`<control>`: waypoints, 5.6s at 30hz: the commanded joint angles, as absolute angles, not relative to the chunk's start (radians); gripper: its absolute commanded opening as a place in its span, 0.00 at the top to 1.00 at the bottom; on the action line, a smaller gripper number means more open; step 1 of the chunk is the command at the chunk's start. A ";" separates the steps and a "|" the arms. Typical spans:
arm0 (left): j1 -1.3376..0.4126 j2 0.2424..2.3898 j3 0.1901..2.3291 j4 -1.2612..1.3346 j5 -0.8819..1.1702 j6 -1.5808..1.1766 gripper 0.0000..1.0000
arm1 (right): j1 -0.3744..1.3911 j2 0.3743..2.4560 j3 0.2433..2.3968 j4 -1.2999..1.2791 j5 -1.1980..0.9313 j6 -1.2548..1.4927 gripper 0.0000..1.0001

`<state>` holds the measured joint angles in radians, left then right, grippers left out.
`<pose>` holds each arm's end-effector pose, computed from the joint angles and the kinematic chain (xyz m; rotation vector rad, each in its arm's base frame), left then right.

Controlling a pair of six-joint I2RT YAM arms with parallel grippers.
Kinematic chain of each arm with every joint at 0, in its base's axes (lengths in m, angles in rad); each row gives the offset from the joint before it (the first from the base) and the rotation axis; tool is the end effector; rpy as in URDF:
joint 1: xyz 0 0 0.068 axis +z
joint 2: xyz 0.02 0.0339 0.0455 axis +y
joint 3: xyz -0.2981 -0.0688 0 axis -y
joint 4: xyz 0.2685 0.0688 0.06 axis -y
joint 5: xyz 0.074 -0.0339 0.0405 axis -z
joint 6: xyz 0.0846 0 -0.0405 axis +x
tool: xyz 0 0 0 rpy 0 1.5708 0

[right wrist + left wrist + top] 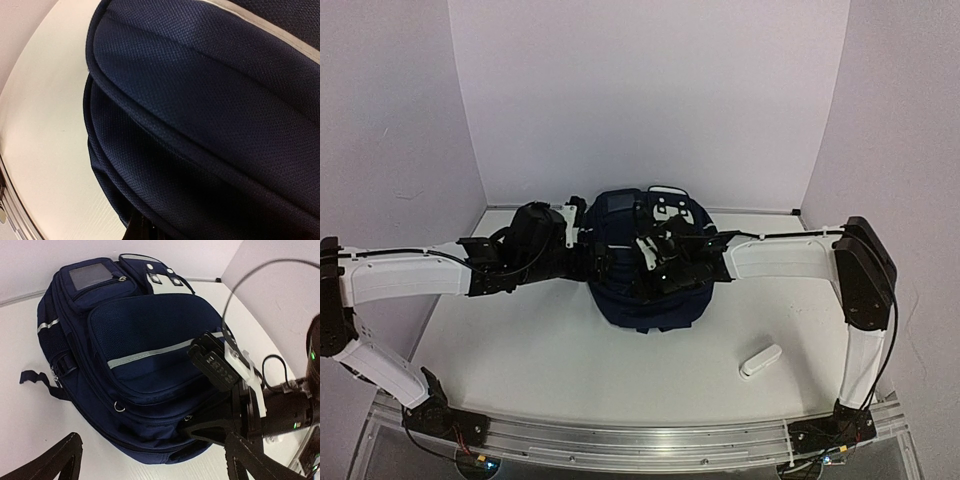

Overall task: Pack the student bag
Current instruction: Zip the student bag at the center of the board.

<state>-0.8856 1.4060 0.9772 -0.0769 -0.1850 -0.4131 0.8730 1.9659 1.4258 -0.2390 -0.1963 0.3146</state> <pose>0.2511 -0.2826 0.2744 0.3836 2.0885 -0.5989 0.3135 0.3995 0.1917 -0.7808 2.3537 0.7816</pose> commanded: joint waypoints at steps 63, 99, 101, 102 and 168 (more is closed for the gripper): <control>-0.806 1.705 1.088 0.034 -0.071 0.714 1.00 | 0.725 1.802 1.390 -0.476 -0.313 0.175 1.00; -0.898 1.492 0.981 -0.052 -0.079 0.718 0.51 | 0.709 1.862 1.487 -0.554 -0.580 0.122 1.00; -0.937 1.516 1.001 -0.047 -0.078 0.719 0.49 | 0.721 1.868 1.489 -0.554 -0.587 0.125 1.00; -0.951 1.532 1.012 -0.043 -0.078 0.720 0.49 | 0.727 1.869 1.489 -0.554 -0.589 0.126 1.00; -0.905 1.450 0.830 -0.006 -0.213 0.659 1.00 | 0.296 2.061 1.623 -0.644 -0.299 -0.068 1.00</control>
